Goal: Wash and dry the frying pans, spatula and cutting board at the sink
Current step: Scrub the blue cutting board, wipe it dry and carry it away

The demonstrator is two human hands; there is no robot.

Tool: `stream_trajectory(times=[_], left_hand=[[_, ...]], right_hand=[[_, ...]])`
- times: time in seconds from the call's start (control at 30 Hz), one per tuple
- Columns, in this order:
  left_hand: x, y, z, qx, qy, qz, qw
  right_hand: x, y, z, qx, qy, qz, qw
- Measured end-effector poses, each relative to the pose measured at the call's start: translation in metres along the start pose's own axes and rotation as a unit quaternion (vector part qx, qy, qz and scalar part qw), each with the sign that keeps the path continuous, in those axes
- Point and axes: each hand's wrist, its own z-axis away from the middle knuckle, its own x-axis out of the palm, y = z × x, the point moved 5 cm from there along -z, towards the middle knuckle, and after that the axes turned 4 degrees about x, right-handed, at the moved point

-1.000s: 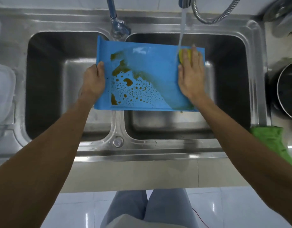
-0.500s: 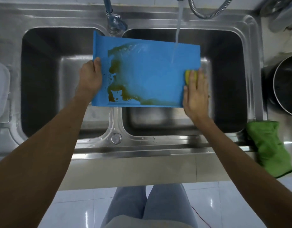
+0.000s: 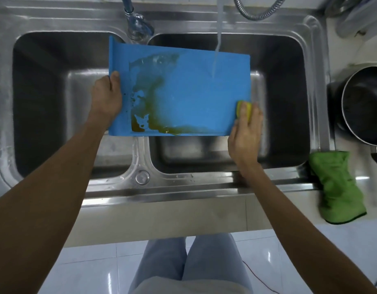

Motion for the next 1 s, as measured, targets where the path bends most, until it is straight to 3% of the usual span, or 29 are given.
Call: stream_trajectory(times=[0.1,0.27,0.37,0.43,0.5,0.57,0.63,0.87,1.0], left_hand=[[0.001,0.0,0.001,0.0,-0.001,0.001,1.0],[0.001,0.0,0.001,-0.003,-0.004,0.012,1.0],[0.0,-0.002,0.001,-0.005,-0.002,0.028,1.0],[0.001,-0.005,-0.001,-0.009,-0.005,0.031,0.999],[0.002,-0.007,-0.001,-0.011,-0.005,0.028,1.0],[0.0,-0.005,0.0,-0.005,0.001,0.031,1.0],[-0.001,-0.004,0.002,-0.003,0.007,0.048,0.999],[-0.002,-0.006,0.006,-0.057,0.022,0.128,0.99],[-0.004,-0.006,0.005,-0.038,0.03,0.159,0.986]], right_hand=[[0.015,-0.027,-0.056,0.045,0.0,0.019,0.999],[0.044,-0.133,-0.061,-0.199,-0.041,-0.032,0.979],[0.034,-0.122,-0.017,-0.296,-0.09,-0.045,0.95],[0.022,-0.083,-0.01,-0.262,-0.068,-0.044,0.962],[0.017,-0.052,-0.033,-0.164,-0.033,-0.011,0.986],[0.024,-0.051,-0.069,-0.083,-0.017,0.023,0.996],[0.034,-0.079,-0.102,-0.076,-0.019,0.025,0.997],[0.078,-0.224,-0.1,-0.295,-0.02,-0.038,0.955],[0.072,-0.225,-0.045,-0.411,-0.085,-0.087,0.904]])
